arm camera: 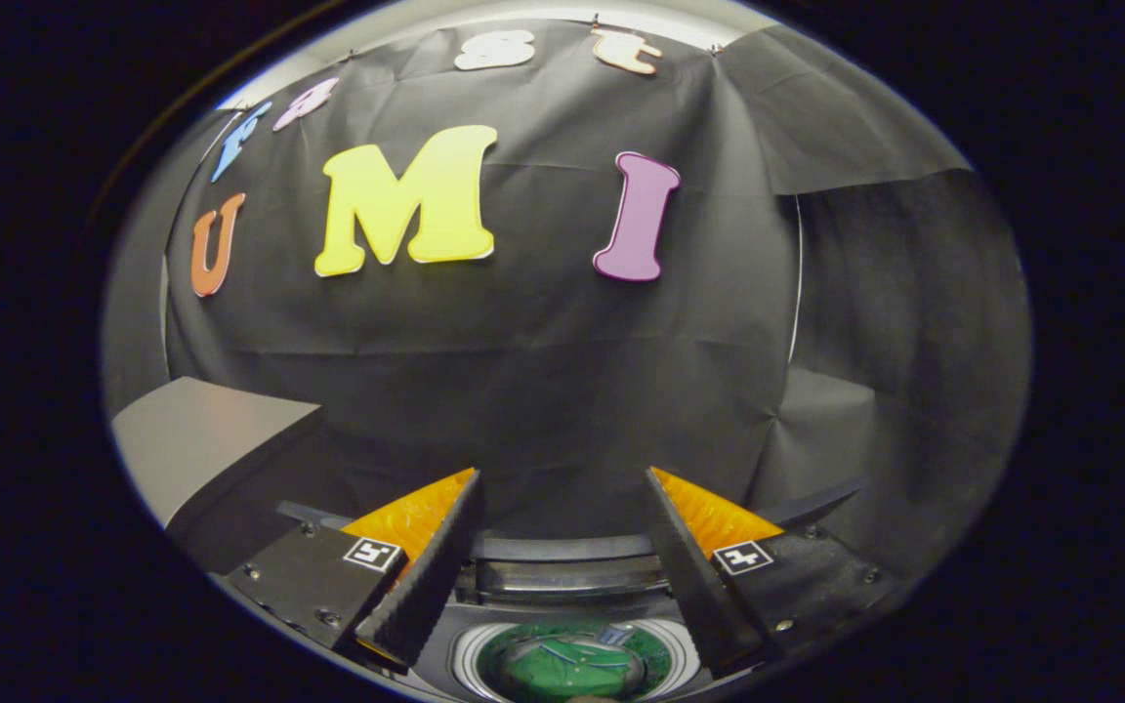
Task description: Put the clothes into the washing machine and then close the washing machine lid.
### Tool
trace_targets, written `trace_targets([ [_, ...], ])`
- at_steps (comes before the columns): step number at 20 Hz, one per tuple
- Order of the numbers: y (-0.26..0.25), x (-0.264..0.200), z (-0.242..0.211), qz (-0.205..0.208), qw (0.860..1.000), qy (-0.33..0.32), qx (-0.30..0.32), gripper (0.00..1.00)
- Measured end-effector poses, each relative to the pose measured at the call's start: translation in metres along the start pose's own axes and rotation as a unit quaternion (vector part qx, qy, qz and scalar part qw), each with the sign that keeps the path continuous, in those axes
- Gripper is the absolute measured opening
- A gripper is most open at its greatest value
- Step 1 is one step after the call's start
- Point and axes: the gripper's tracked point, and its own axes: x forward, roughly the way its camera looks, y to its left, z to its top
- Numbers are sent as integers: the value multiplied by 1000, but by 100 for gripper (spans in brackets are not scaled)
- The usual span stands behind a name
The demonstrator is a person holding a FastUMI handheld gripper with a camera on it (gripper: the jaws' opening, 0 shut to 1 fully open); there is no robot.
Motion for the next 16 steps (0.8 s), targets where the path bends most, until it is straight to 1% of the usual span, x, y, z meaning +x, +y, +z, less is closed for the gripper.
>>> trace_targets([
  [8,-4,-45,-40,-18,999,33,3,100],
  [12,-11,-63,-76,-26,996,85,0,100],
  [14,-11,-77,-79,-25,996,86,17,100],
  [16,-6,-94,-78,-17,997,80,6,100],
])
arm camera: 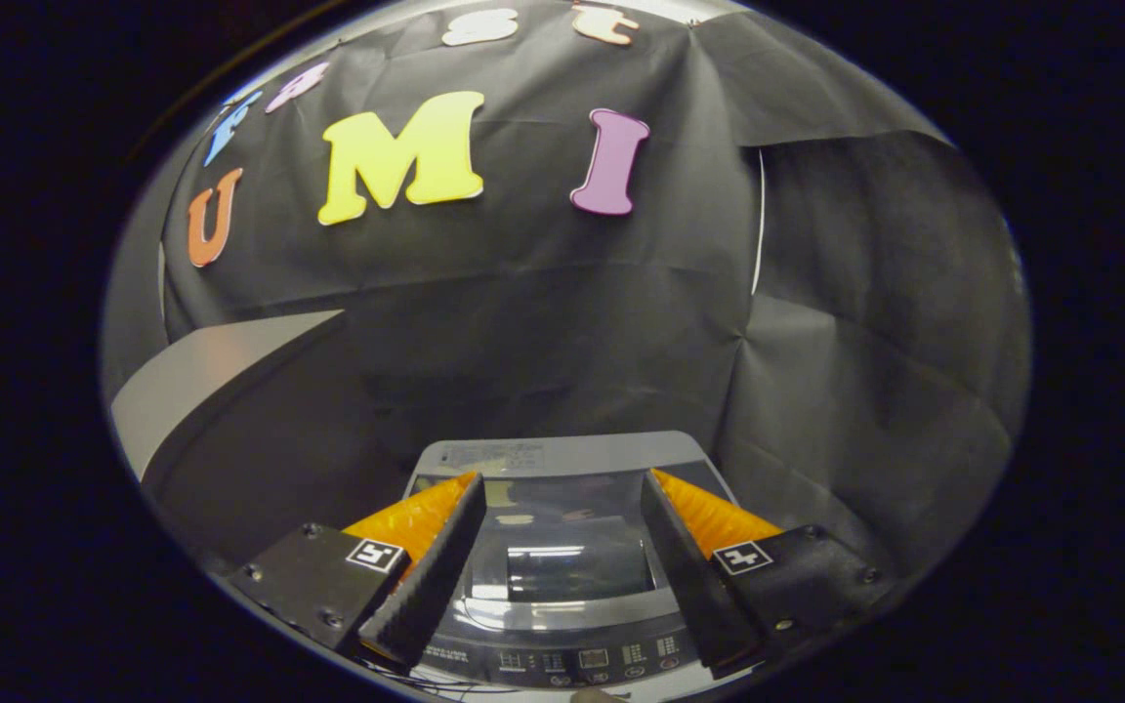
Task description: Put the clothes into the washing machine and then close the washing machine lid.
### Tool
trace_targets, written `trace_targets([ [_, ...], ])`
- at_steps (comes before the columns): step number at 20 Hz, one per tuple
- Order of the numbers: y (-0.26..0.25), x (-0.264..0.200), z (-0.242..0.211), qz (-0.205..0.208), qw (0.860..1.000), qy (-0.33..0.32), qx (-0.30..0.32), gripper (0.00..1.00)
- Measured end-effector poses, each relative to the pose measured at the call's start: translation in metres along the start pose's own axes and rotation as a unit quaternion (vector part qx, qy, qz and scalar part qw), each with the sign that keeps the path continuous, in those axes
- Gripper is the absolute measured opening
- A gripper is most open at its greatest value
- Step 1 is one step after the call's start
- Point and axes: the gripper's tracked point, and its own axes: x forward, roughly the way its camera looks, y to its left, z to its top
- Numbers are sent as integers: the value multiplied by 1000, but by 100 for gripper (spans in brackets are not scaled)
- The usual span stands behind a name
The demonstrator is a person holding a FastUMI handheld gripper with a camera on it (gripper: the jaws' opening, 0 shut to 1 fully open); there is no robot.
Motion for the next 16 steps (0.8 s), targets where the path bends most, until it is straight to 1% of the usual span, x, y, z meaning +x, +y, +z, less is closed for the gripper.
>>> trace_targets([
  [5,7,-45,6,19,1000,-10,-2,100],
  [8,4,-72,3,20,1000,1,0,100],
  [11,5,-119,19,33,999,-23,-3,100],
  [16,0,-218,50,50,995,-90,-13,100],
])
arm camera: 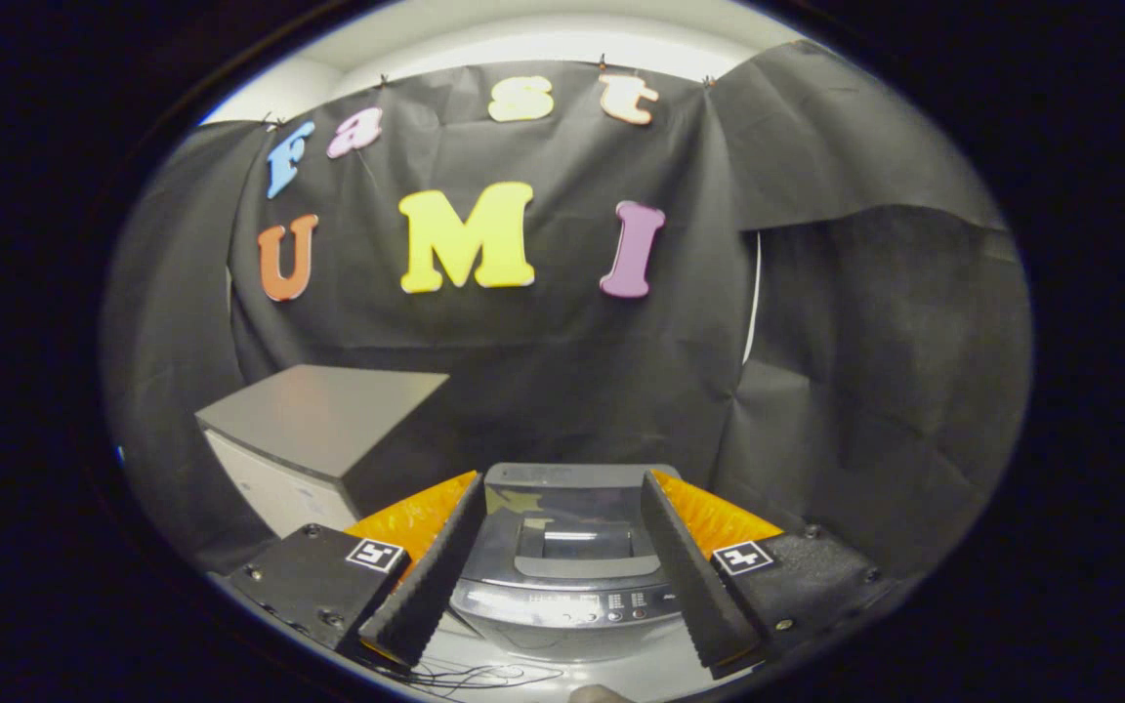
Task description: Put the clothes into the washing machine and then close the washing machine lid.
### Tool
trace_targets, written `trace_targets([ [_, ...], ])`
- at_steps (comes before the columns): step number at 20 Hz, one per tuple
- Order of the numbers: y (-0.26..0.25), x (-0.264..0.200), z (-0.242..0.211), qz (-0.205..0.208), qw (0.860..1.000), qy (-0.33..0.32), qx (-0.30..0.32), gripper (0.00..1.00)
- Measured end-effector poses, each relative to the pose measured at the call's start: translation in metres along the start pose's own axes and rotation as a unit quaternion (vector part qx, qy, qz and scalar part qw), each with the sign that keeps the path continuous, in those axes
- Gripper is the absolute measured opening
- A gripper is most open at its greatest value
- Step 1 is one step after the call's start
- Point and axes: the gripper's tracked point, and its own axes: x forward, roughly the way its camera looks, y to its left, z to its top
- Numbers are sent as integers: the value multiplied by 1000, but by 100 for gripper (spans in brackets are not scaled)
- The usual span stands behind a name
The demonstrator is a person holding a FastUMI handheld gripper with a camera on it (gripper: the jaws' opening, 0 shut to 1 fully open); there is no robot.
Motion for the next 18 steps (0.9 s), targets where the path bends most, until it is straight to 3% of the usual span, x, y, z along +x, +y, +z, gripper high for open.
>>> trace_targets([
  [4,-6,-80,35,13,998,-52,32,100],
  [8,-32,-150,57,-1,995,-89,56,100],
  [14,-58,-227,57,-5,994,-98,48,100],
  [18,-41,-262,44,24,996,-88,23,100],
])
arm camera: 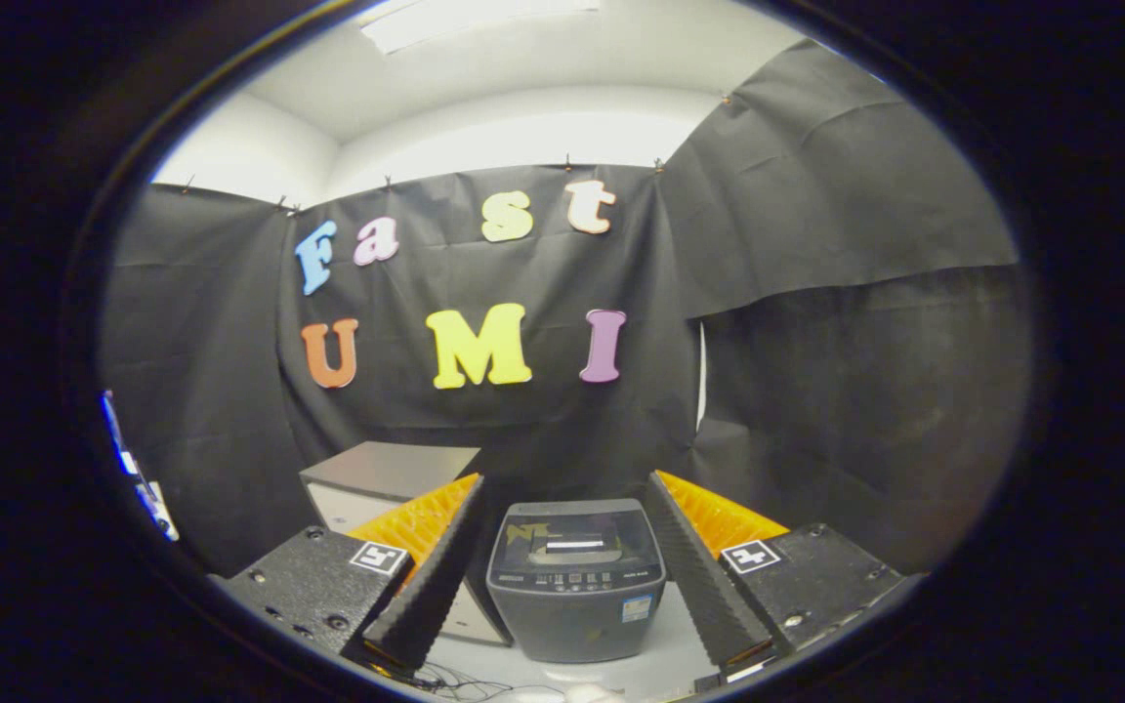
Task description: Put the clothes into the washing machine and then close the washing machine lid.
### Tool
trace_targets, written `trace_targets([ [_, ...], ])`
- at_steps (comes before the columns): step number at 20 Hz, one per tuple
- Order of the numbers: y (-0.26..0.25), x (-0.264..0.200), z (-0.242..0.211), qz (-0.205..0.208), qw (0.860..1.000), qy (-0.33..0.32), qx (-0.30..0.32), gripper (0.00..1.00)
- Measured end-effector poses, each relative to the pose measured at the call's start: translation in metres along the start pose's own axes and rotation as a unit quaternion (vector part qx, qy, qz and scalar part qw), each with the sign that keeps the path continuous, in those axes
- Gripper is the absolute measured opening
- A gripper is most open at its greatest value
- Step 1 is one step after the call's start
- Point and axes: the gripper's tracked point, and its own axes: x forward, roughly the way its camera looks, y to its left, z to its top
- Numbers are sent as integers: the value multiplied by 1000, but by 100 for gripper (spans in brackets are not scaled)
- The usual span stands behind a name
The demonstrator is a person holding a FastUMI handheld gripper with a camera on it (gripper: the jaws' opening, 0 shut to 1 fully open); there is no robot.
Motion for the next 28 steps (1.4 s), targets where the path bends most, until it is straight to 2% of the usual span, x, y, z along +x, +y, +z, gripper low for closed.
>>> trace_targets([
  [3,13,-18,0,16,1000,2,-2,100],
  [12,17,-54,7,1,1000,-12,-7,100],
  [19,-1,-52,12,-21,1000,-10,1,100],
  [28,19,-48,1,9,1000,7,-1,100],
])
